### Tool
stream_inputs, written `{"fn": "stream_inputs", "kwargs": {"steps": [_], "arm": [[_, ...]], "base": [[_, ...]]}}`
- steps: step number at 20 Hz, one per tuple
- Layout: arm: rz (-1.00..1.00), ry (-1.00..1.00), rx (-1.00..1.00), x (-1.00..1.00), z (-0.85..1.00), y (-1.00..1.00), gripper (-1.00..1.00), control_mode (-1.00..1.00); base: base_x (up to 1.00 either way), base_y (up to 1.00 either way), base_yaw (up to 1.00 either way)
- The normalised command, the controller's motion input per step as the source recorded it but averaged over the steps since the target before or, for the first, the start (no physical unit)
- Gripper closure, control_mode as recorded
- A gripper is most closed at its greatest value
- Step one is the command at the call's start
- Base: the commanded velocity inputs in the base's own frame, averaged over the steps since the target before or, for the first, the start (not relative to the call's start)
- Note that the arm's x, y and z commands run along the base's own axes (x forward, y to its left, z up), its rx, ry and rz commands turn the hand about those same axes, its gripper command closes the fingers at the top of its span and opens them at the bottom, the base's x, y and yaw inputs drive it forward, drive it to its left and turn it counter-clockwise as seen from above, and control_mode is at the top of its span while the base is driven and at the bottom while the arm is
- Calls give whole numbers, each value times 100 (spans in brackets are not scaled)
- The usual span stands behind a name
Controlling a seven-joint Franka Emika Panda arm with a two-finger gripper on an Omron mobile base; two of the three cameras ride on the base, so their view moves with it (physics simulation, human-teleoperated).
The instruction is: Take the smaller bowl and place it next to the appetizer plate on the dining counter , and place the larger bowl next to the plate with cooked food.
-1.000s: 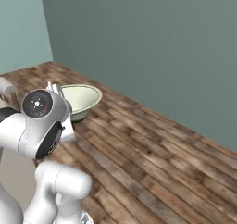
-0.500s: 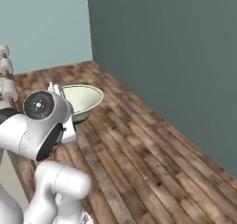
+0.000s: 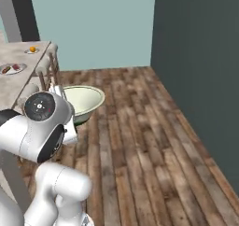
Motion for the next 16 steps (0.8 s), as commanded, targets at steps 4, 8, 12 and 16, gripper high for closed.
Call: {"fn": "stream_inputs", "kwargs": {"steps": [4, 8, 12, 16], "arm": [[0, 0, 0, 0, 0, 0, 100, 100], [0, 0, 0, 0, 0, 0, 100, 100], [0, 0, 0, 0, 0, 0, 100, 100], [0, 0, 0, 0, 0, 0, 100, 100]], "base": [[100, -33, 60], [100, -42, 57], [100, -56, 53], [99, -58, 56]]}}
